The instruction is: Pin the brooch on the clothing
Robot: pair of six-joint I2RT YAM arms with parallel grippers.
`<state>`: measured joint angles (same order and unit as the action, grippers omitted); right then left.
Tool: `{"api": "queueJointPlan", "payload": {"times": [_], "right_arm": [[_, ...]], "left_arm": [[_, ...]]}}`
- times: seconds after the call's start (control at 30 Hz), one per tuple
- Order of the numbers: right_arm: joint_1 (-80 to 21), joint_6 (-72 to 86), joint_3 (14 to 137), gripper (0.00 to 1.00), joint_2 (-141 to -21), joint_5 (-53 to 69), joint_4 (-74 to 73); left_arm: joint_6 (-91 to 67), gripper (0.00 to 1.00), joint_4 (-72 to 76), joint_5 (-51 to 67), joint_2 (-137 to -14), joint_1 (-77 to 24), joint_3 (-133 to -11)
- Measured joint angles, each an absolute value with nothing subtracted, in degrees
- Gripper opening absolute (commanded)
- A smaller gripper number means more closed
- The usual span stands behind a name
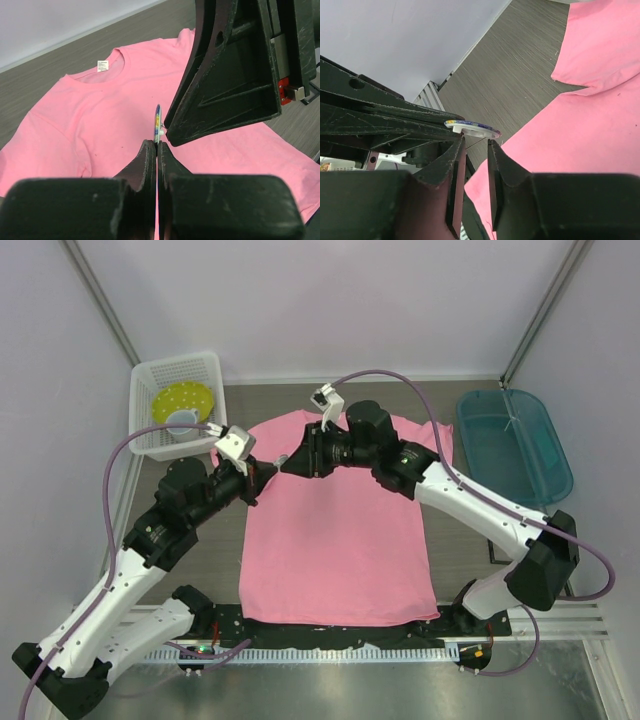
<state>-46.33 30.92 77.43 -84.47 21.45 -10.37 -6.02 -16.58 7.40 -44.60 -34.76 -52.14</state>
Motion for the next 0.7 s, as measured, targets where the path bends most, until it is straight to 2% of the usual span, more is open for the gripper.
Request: {"api": "queueJointPlan", "payload": {"times": [0.57, 0.7], "right_arm": [[-46.13, 25.71, 76.86, 0.08, -82.85, 23.27, -12.1], [-46.06, 24.67, 76.84, 0.01, -82.48, 23.09, -12.71]], "left_arm": [[-7.7, 0.0, -16.58, 10.33, -44.6, -34.63, -52.14], [-8.54, 0.0, -16.53, 10.76, -44.6, -34.37, -52.14]]}}
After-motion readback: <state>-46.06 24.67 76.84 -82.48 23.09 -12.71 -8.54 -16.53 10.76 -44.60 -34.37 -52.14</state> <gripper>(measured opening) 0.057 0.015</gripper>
